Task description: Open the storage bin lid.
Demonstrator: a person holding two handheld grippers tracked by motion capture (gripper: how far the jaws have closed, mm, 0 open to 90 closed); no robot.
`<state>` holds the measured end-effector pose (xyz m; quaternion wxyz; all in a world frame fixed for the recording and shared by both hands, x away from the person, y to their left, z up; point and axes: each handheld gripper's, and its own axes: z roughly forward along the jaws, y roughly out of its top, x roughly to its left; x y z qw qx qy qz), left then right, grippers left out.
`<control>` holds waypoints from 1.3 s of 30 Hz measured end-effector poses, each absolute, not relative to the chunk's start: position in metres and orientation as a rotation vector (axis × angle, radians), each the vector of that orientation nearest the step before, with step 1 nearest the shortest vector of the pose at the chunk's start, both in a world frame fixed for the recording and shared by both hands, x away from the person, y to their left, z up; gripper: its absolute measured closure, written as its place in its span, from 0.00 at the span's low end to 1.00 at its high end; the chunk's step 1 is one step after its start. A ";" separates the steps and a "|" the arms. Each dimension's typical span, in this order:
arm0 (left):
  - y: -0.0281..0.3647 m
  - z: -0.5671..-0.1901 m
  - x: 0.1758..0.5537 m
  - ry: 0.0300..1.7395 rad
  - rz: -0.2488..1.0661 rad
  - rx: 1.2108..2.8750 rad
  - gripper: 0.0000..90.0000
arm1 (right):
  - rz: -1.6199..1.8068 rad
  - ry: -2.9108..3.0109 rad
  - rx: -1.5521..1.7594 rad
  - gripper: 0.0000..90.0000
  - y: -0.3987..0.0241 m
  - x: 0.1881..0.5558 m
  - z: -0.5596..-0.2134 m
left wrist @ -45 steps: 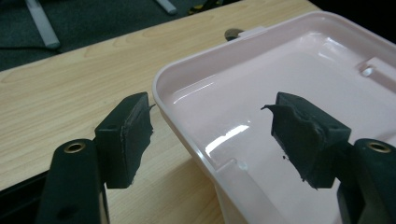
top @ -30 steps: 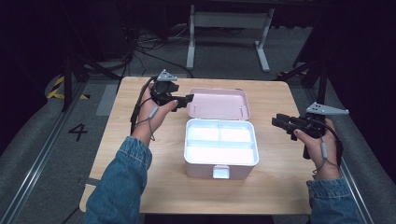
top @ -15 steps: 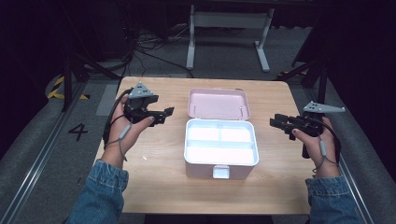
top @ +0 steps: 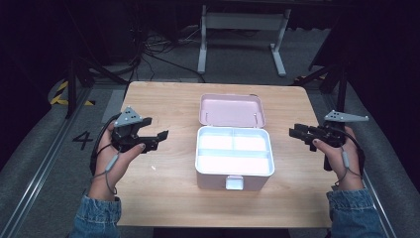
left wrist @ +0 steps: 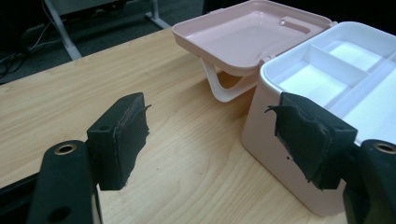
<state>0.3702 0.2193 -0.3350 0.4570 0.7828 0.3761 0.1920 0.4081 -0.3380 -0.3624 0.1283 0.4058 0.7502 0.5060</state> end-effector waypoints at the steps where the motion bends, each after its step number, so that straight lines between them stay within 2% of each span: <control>1: 0.220 -0.336 0.370 0.916 0.474 1.941 0.31 | 1.471 2.182 1.180 0.66 -0.338 0.408 -0.363; 9: 0.224 -0.347 0.365 0.924 0.447 1.926 0.31 | 1.465 2.186 1.184 0.65 -0.342 0.407 -0.364; 23: 0.238 -0.377 0.367 1.027 0.387 2.024 0.28 | 1.452 2.194 1.184 0.64 -0.344 0.405 -0.366; 35: 0.244 -0.393 0.373 1.044 0.438 2.064 0.27 | 1.438 2.206 1.184 0.63 -0.343 0.405 -0.368; 39: 0.245 -0.400 0.375 1.081 0.415 2.092 0.26 | 1.422 2.207 1.182 0.62 -0.343 0.406 -0.370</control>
